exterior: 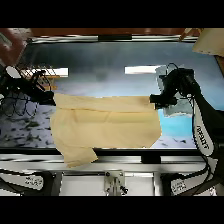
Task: Fold the shirts.
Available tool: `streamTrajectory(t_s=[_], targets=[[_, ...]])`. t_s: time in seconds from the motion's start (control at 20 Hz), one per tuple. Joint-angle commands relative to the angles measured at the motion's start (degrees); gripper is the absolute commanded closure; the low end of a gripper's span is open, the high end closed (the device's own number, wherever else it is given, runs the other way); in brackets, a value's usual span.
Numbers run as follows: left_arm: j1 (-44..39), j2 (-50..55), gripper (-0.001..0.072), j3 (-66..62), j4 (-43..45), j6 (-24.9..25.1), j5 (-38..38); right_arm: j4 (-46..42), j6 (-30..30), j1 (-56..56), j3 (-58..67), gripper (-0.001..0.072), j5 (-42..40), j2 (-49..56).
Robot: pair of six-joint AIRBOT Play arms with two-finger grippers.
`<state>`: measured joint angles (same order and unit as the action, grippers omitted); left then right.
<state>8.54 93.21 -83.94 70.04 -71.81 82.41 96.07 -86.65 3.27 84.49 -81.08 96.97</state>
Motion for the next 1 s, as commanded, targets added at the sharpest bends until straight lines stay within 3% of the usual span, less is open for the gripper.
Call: streamTrajectory(t_s=[0.0,0.1,0.15,0.2,0.25,0.3,0.55,0.8,0.95], targets=[[-1.0,0.0,0.0674,4.6,1.1,-1.0,1.3,1.1,-0.1,0.0,-1.5,0.0627,0.2,0.0],[-1.2,0.0,0.0673,6.9,1.2,-2.8,-1.0,1.1,0.3,0.0,-1.5,0.0626,0.6,0.0],[-1.1,0.0,0.0672,7.1,1.1,-4.5,-2.1,1.1,0.1,0.0,-1.5,0.0571,0.0,0.0],[-1.0,-0.2,0.0556,6.8,0.9,-5.1,-2.3,1.5,-1.3,0.0,-1.5,0.0367,-1.8,-0.1],[-0.9,-0.8,0.0238,6.5,1.0,-5.5,-2.2,1.5,-3.4,0.0,-1.5,0.0237,-3.4,-0.6],[-0.8,-1.7,0.0016,6.2,1.1,-6.4,-1.9,1.0,-4.7,0.0,-1.5,0.0235,-4.7,-1.6],[3.5,-12.5,0.0042,10.3,1.1,-6.7,4.4,-1.8,-5.6,-5.8,-6.8,0.0234,-7.1,-14.0],[10.0,-28.9,0.0042,39.2,-1.7,-5.2,3.6,-0.4,-7.9,-17.8,-22.8,0.0234,-4.7,-28.7],[10.8,-34.3,0.0042,52.6,-4.5,-3.2,-2.1,1.9,-8.1,-21.5,-25.5,0.0234,-3.0,-32.2]])
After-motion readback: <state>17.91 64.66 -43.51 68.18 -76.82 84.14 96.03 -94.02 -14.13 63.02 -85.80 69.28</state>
